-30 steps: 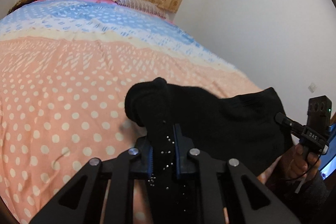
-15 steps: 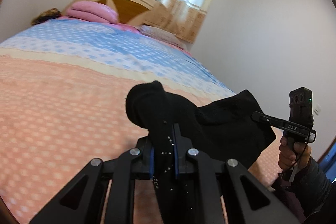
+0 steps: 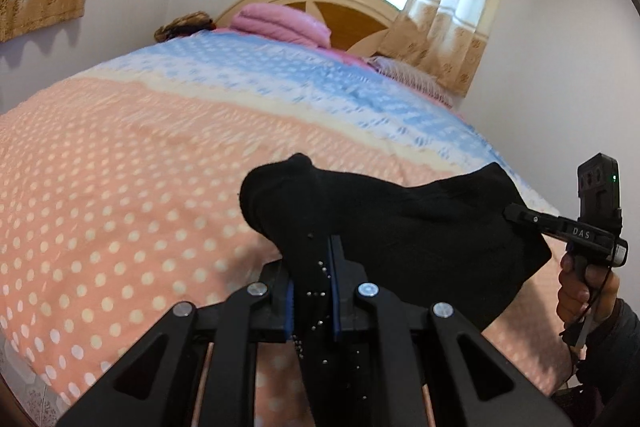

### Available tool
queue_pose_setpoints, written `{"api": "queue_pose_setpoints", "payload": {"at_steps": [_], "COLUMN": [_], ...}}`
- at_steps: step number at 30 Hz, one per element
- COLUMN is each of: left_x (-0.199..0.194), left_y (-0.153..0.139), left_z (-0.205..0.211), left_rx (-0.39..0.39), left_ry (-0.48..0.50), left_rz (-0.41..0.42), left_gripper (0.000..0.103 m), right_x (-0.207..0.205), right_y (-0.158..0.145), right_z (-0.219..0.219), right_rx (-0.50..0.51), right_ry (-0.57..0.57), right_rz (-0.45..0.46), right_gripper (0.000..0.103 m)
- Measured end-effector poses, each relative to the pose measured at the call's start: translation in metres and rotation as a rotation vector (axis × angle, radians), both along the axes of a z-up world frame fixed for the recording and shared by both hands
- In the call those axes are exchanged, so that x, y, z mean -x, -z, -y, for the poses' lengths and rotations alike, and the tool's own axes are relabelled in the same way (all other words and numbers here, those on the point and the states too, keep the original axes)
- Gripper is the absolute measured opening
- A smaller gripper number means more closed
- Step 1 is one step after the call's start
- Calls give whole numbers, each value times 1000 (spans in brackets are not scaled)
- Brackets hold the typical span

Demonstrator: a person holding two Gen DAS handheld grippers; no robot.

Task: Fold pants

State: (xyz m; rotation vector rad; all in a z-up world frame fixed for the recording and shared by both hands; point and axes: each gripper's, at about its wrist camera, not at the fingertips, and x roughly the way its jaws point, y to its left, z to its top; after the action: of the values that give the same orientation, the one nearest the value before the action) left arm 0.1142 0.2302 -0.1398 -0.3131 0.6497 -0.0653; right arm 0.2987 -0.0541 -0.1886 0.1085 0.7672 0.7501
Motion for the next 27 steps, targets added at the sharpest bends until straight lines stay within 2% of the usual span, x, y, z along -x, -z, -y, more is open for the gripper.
{"api": "queue_pose_setpoints", "payload": {"at_steps": [4, 9, 11, 19, 22, 23, 25, 27], "left_x": [-8, -5, -9, -10, -8, -7, -1, 11], "left_y": [12, 14, 18, 34, 37, 37, 35, 31], "left_z": [1, -1, -2, -6, -9, -10, -13, -15], "left_rx": [-22, -62, -72, -132, -159, -162, -170, -176], "left_ry": [-5, -3, -5, -58, -97, -102, -123, -136], "left_rz": [-16, -16, -29, -79, -87, -89, -98, -97], "left_gripper": [14, 14, 17, 57, 73, 75, 83, 83], "right_x": [-8, -11, -16, -24, -26, -27, -25, -18], "right_y": [13, 18, 22, 36, 40, 40, 38, 32], "right_z": [6, 4, 4, 10, 15, 20, 31, 44], "right_rx": [5, 29, 35, 53, 65, 56, 25, 25], "right_ry": [20, 26, 25, 41, 70, 86, 111, 157], "right_rz": [-34, -43, -61, -104, -105, -111, -117, -100], "right_gripper": [24, 24, 24, 32, 47, 52, 55, 61]}}
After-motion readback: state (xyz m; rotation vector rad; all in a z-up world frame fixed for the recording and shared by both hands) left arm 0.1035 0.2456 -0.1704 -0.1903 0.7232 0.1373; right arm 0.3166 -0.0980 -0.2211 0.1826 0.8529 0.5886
